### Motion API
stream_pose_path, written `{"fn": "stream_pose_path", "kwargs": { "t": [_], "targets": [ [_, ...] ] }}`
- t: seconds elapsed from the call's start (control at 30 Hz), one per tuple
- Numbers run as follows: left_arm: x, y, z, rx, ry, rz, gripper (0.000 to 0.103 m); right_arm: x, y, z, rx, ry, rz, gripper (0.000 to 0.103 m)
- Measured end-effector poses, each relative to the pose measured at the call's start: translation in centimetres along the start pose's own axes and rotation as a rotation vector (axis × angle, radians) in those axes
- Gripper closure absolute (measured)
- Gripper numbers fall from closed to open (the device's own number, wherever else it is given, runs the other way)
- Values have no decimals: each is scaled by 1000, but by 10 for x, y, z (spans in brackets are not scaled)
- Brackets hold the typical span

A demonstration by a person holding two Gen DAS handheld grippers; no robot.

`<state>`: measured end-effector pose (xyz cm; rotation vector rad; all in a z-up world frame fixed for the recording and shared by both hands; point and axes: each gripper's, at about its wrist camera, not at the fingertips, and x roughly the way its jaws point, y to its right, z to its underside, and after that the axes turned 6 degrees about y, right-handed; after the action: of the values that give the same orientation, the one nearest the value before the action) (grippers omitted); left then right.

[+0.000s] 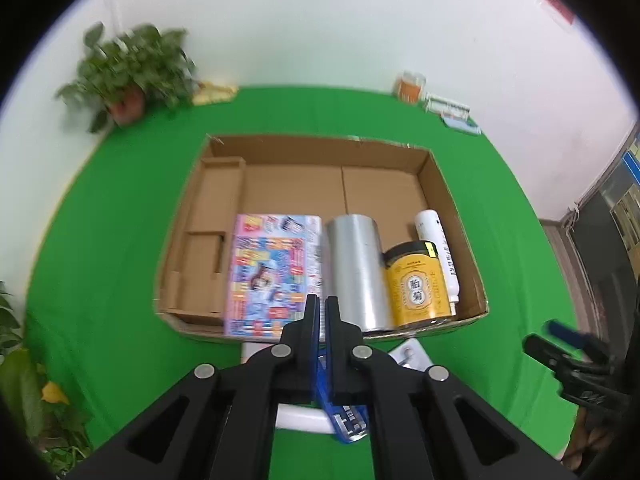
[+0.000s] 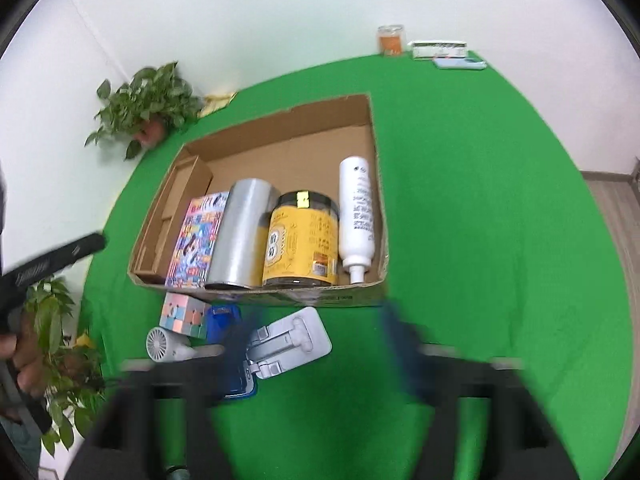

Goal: Organize rigid objects
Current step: 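Lower the spray bottle into the box beside the jar and release, then move the right tool toward the blue stapler on the table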

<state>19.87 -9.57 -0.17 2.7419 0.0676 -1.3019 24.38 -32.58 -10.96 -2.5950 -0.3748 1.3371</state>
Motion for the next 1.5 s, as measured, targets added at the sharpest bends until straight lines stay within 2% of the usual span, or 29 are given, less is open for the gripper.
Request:
{"fn": "stream_pose_path", "kwargs": {
  "t": [0.03,0.07,0.1,0.17,0.27,0.37,0.43,0.53,0.63,0.77,0.87,0.97,1.03,1.1,1.17,1.2,1.33,1.5],
  "targets": [
    [-5,-3,4,2,-2,-40,78,-3,1,3,15,25,5,0],
    [-6,-6,8,-4,-18,-85,33,-5,1,5,22,30,3,1],
    [-8,-10,10,-11,-17,-117,12,-7,1,7,24,26,-2,1],
    [-15,-21,18,-21,19,-159,12,-5,-2,14,20,-4,-8,1],
    [-7,-41,35,-51,-64,-184,12,5,-12,33,-7,-67,-13,1],
    [8,-60,53,-113,-164,-128,12,29,-24,58,-64,-223,-16,1],
    [18,-70,69,-156,-240,-77,12,47,-39,83,-109,-330,-50,1],
    [32,-80,96,-198,-331,-25,12,61,-68,109,-201,-389,-73,1],
    [37,-89,116,-234,-381,14,12,72,-97,121,-254,-381,-90,1],
    [40,-105,130,-276,-412,34,12,96,-118,112,-225,-348,-80,1],
    [42,-115,134,-284,-425,33,12,129,-130,103,-206,-371,-94,1],
    [41,-123,137,-261,-439,-13,13,157,-139,105,-213,-397,-85,4],
    [38,-129,138,-248,-444,-25,14,176,-140,109,-194,-437,-54,23],
    [34,-133,140,-249,-442,-18,14,184,-140,113,-171,-444,-61,33],
    [32,-136,140,-247,-446,-12,14,180,-144,114,-206,-421,-42,42],
    [32,-137,140,-246,-447,-9,14,177,-144,115,-214,-412,-64,48],
    [37,-130,138,-243,-454,26,14,153,-140,127,-284,-399,-78,48],
    [52,-95,135,-238,-481,156,14,109,-111,167,-343,-420,-77,48]
  ]
}}
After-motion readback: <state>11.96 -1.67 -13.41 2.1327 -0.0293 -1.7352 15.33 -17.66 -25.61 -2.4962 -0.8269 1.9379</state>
